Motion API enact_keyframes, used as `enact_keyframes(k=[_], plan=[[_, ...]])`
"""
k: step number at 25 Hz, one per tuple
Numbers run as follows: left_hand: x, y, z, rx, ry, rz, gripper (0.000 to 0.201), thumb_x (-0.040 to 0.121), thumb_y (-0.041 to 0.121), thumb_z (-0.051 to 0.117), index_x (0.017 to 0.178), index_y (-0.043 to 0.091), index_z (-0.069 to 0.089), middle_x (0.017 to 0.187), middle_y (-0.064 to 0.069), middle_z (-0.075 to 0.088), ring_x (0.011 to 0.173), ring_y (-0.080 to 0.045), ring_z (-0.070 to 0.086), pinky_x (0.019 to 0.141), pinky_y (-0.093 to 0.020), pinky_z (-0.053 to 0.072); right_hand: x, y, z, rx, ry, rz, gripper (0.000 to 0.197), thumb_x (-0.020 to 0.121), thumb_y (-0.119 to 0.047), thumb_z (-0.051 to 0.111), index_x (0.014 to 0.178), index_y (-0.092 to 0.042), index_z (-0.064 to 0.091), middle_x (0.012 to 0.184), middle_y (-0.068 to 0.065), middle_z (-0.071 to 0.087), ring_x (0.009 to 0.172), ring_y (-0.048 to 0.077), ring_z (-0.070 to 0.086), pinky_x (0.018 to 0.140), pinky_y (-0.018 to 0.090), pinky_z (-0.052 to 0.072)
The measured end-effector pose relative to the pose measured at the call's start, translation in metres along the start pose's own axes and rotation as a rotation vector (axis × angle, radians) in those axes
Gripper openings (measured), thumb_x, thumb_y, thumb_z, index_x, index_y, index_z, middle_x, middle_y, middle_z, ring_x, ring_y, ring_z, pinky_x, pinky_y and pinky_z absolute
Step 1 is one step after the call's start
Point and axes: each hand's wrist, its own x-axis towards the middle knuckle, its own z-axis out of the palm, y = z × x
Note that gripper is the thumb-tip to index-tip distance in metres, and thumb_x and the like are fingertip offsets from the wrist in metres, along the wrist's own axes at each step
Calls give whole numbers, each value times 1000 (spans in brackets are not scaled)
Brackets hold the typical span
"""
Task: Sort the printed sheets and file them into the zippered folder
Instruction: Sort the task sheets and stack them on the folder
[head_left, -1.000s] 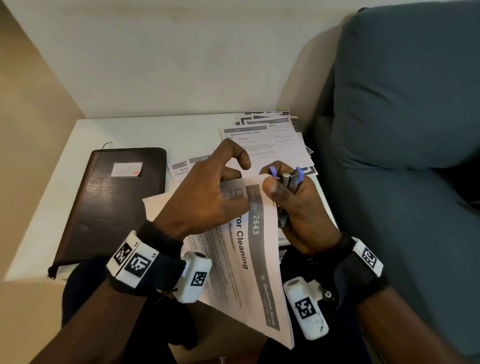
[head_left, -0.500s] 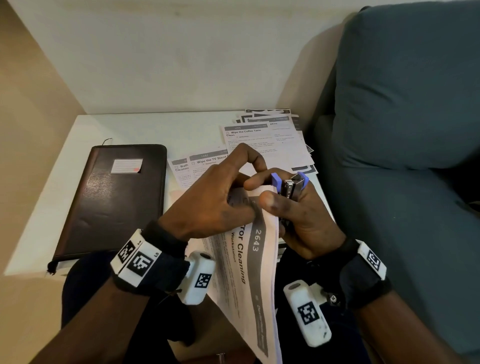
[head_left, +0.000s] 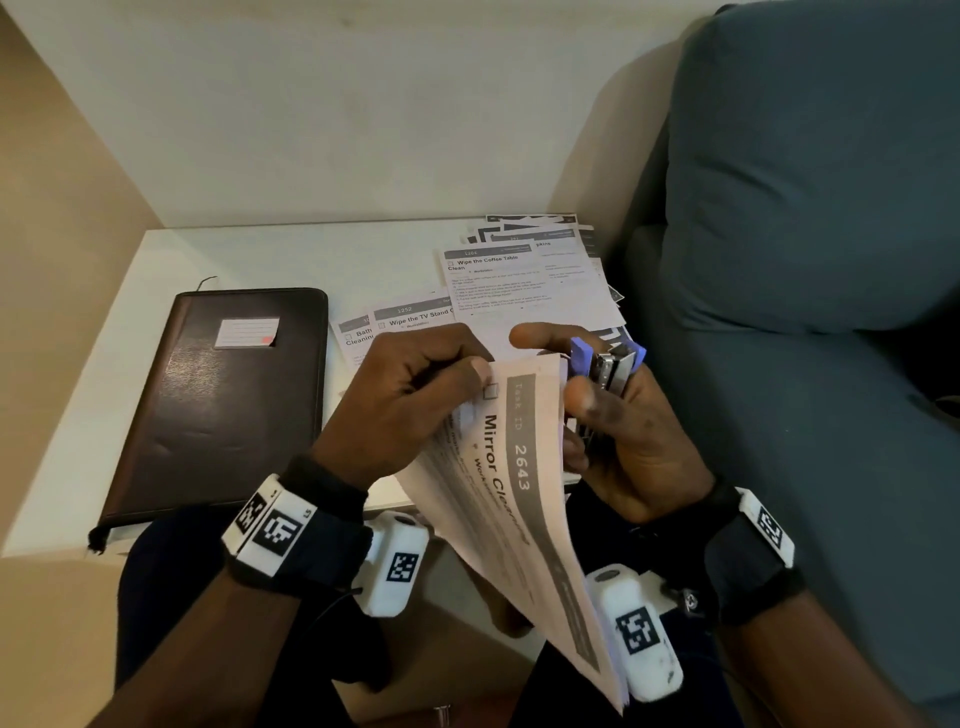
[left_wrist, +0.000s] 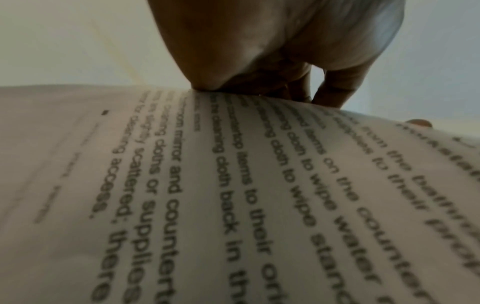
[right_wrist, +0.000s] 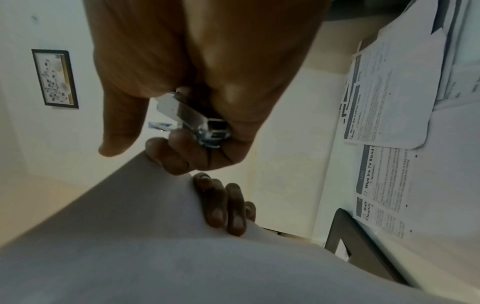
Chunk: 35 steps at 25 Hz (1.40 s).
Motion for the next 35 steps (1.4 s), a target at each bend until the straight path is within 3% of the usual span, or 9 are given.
enact_keyframes(k=[4, 9, 12, 16, 22, 26, 29, 31, 35], plan=[[5, 3, 0, -35, -33, 43, 33, 98, 23, 51, 90, -2, 71, 87, -7, 73, 78, -17, 71, 68, -36, 58, -3, 0, 0, -3, -8, 0, 45, 73, -43, 87, 109, -20, 75, 71, 2, 60, 51, 10, 46, 44, 26, 29], [0, 2, 3, -28, -69, 34, 26, 98, 19, 52, 88, 3, 71, 82, 5, 72, 74, -10, 69, 67, -18, 51, -3, -1, 3, -20, 1, -1, 39, 72, -41, 88, 102, -18, 75, 65, 5, 54, 47, 8, 46, 43, 25, 30], [-1, 0, 0, 6, -50, 46, 25, 96, 22, 51, 84, 8, 69, 81, 5, 71, 74, -11, 70, 65, -21, 54, -4, -9, 4, -86, 57, 5, 43, 79, -35, 83, 113, -12, 72, 79, 26, 46, 51, 13, 43, 45, 31, 24], [2, 3, -9, 159, -17, 102, 20, 98, 10, 55, 81, 7, 66, 74, 6, 69, 65, -14, 67, 55, -26, 50, -13, -27, -1, -387, 81, 97, 47, 80, -42, 73, 91, 2, 59, 73, 21, 52, 53, 28, 33, 45, 26, 24], [13, 5, -17, 194, 312, 61, 21, 110, 15, 46, 92, 12, 56, 76, 25, 63, 61, 2, 58, 54, -8, 41, -20, -30, -14, -368, 164, -36, 45, 72, -34, 89, 90, 2, 68, 74, 14, 68, 65, 18, 63, 56, 23, 48], [23, -22, -27, 122, 532, -35, 22, 113, 32, 39, 103, 19, 52, 79, 15, 61, 68, -3, 55, 60, -21, 46, -8, -18, -55, -389, 197, -59, 44, 74, -52, 74, 108, -24, 76, 79, 40, 50, 50, 30, 33, 49, 30, 24], [35, -50, -25, -64, 699, -122, 22, 114, 35, 36, 104, 20, 50, 85, 15, 64, 78, -7, 60, 67, -27, 49, 13, -1, -51, -504, 197, -49, 50, 75, -35, 85, 120, -22, 70, 94, 12, 73, 45, 19, 34, 44, 21, 29], [44, -68, -20, -182, 774, -142, 21, 113, 35, 35, 105, 22, 49, 92, 10, 65, 86, -10, 63, 72, -31, 53, 38, 24, -47, -639, 339, -58, 28, 79, -17, 86, 103, -24, 72, 80, -5, 71, 46, 9, 41, 45, 25, 38], [54, -106, -13, -193, 853, -148, 18, 113, 35, 34, 106, 28, 49, 101, -1, 65, 90, -11, 65, 76, -31, 55, 83, 71, -53, -635, 673, -142, 27, 86, -1, 72, 73, -23, 61, 65, 3, 66, 53, 20, 55, 52, 36, 50]])
